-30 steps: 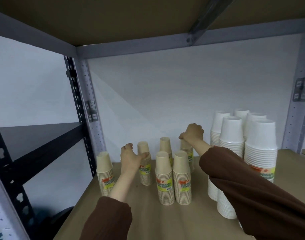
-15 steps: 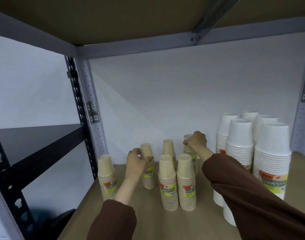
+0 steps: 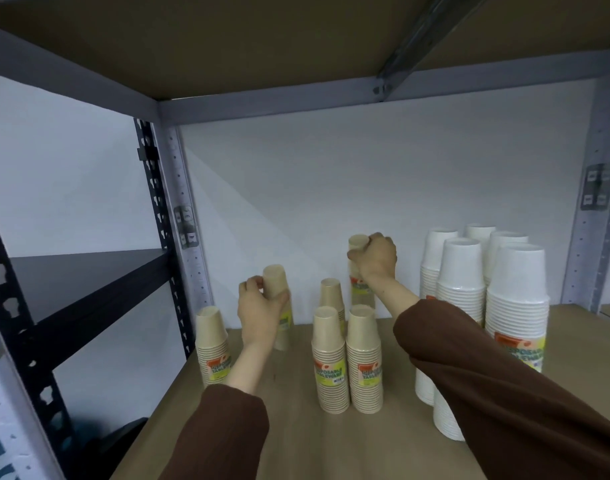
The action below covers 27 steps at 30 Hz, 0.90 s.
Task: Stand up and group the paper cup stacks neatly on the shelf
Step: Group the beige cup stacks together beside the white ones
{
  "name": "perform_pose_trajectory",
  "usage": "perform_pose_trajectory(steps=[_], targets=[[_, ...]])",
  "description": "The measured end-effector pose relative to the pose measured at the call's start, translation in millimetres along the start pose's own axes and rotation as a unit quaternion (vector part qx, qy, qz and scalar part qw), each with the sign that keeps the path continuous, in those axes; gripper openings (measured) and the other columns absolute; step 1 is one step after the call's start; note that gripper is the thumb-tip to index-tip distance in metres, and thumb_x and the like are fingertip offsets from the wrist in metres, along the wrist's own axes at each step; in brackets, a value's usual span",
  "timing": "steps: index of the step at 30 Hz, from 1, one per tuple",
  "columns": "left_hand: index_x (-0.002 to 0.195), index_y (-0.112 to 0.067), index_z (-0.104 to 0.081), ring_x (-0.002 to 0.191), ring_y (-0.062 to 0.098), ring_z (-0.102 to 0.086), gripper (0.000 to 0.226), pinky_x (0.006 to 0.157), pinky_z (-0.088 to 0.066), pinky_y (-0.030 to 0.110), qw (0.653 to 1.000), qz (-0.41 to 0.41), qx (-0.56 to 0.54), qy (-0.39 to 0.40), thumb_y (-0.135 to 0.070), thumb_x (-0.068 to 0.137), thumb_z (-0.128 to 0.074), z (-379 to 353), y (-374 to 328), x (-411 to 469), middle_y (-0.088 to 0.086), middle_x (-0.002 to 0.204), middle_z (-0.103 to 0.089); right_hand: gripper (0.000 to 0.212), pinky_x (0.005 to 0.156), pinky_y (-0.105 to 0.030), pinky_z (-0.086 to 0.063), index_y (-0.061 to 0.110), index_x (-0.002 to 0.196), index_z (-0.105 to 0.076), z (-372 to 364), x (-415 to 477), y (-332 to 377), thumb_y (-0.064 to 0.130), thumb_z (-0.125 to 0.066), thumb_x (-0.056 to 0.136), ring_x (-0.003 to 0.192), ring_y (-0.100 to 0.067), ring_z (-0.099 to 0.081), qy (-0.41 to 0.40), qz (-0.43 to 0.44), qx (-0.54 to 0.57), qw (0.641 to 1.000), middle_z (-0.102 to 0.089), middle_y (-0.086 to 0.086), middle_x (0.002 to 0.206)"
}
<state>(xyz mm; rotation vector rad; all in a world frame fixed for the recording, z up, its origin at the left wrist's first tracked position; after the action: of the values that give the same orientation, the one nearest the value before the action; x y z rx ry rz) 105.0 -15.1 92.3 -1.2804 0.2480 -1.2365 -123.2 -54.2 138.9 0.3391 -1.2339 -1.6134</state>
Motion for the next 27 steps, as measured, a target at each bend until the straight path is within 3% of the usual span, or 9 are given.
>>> perform_pose_trajectory(steps=[7, 12, 14, 16, 20, 22, 24, 26, 27], targets=[[0.118, -0.003, -0.053, 0.088, 0.014, -0.049, 0.047, 0.089, -0.047, 0.035, 0.991, -0.100, -0.064, -0.066, -0.014, 0.076, -0.072, 51, -59, -4, 0.014, 0.120, -0.054, 0.046, 0.093, -0.032, -0.043, 0.001, 0.123, -0.053, 41, -30, 64, 0.013, -0.065, 0.080, 0.114, -0.032, -0.053, -0.017, 0.127, 0.063, 0.990, -0.052, -0.019, 0.125], [0.116, -0.001, -0.053, 0.090, 0.021, -0.055, 0.046, 0.079, -0.043, 0.027, 0.981, -0.166, -0.056, -0.082, -0.015, 0.076, -0.072, 83, -96, -17, 0.016, 0.118, -0.054, 0.053, 0.087, -0.021, -0.039, 0.006, 0.126, -0.054, 68, -56, 99, 0.016, -0.071, 0.077, 0.112, -0.028, -0.055, -0.009, 0.211, 0.078, 0.974, -0.056, -0.015, 0.124], [0.114, -0.001, -0.054, 0.089, 0.019, -0.053, 0.045, 0.074, -0.039, 0.018, 0.977, -0.182, -0.057, -0.094, -0.015, 0.075, -0.072, 96, -108, -24, 0.016, 0.117, -0.054, 0.053, 0.082, -0.016, -0.035, 0.005, 0.124, -0.056, 79, -66, 110, 0.018, -0.073, 0.075, 0.110, -0.027, -0.056, -0.015, 0.243, 0.081, 0.967, -0.058, -0.015, 0.122], [0.113, -0.002, -0.055, 0.086, 0.015, -0.049, 0.044, 0.069, -0.034, 0.011, 0.975, -0.186, -0.062, -0.101, -0.015, 0.075, -0.072, 106, -118, -30, 0.015, 0.116, -0.055, 0.053, 0.083, -0.020, -0.039, 0.004, 0.121, -0.059, 92, -77, 119, 0.021, -0.075, 0.074, 0.108, -0.027, -0.057, -0.028, 0.265, 0.083, 0.960, -0.060, -0.015, 0.119], [0.113, -0.003, -0.057, 0.086, 0.016, -0.052, 0.047, 0.072, -0.041, 0.023, 0.983, -0.164, -0.048, -0.072, -0.018, 0.072, -0.074, 114, -129, -43, 0.014, 0.115, -0.059, 0.049, 0.088, -0.036, -0.047, 0.001, 0.111, -0.063, 113, -88, 126, 0.025, -0.077, 0.071, 0.100, -0.025, -0.060, -0.003, 0.230, 0.100, 0.968, -0.066, -0.013, 0.108], [0.113, -0.005, -0.057, 0.090, 0.020, -0.057, 0.049, 0.074, -0.046, 0.029, 0.988, -0.146, -0.037, -0.031, -0.020, 0.071, -0.075, 109, -128, -51, 0.013, 0.113, -0.062, 0.045, 0.073, -0.037, -0.047, -0.003, 0.099, -0.065, 116, -94, 125, 0.026, -0.079, 0.069, 0.085, -0.022, -0.056, 0.034, 0.209, 0.091, 0.973, -0.060, -0.011, 0.090], [0.112, -0.006, -0.058, 0.094, 0.024, -0.060, 0.049, 0.075, -0.048, 0.032, 0.991, -0.129, -0.015, 0.014, -0.023, 0.070, -0.076, 99, -121, -60, 0.011, 0.112, -0.063, 0.037, 0.053, -0.029, -0.036, 0.000, 0.081, -0.060, 114, -102, 119, 0.027, -0.080, 0.067, 0.076, -0.019, -0.048, 0.066, 0.199, 0.062, 0.976, -0.052, -0.008, 0.081], [0.111, -0.007, -0.058, 0.092, 0.022, -0.060, 0.048, 0.075, -0.047, 0.030, 0.993, -0.109, 0.003, 0.051, -0.025, 0.070, -0.077, 86, -110, -70, 0.008, 0.111, -0.064, 0.034, 0.050, -0.027, -0.032, 0.002, 0.076, -0.058, 109, -112, 108, 0.026, -0.080, 0.067, 0.074, -0.019, -0.045, 0.097, 0.188, 0.031, 0.977, -0.050, -0.008, 0.078], [0.110, -0.007, -0.058, 0.092, 0.022, -0.060, 0.048, 0.075, -0.047, 0.030, 0.993, -0.098, 0.007, 0.064, -0.025, 0.070, -0.077, 80, -103, -74, 0.008, 0.111, -0.064, 0.034, 0.054, -0.029, -0.036, -0.002, 0.078, -0.062, 104, -115, 101, 0.025, -0.080, 0.067, 0.074, -0.019, -0.046, 0.112, 0.182, 0.021, 0.977, -0.050, -0.009, 0.078]])
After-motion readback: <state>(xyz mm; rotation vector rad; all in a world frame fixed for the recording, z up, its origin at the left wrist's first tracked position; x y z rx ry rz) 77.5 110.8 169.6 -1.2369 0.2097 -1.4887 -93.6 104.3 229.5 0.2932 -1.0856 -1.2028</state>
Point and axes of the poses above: each hand's wrist, its own x-axis towards the middle knuckle, its own z-axis out of the back of the hand, y = z × x, the point moved 7 cm from there along x, towards the middle knuckle
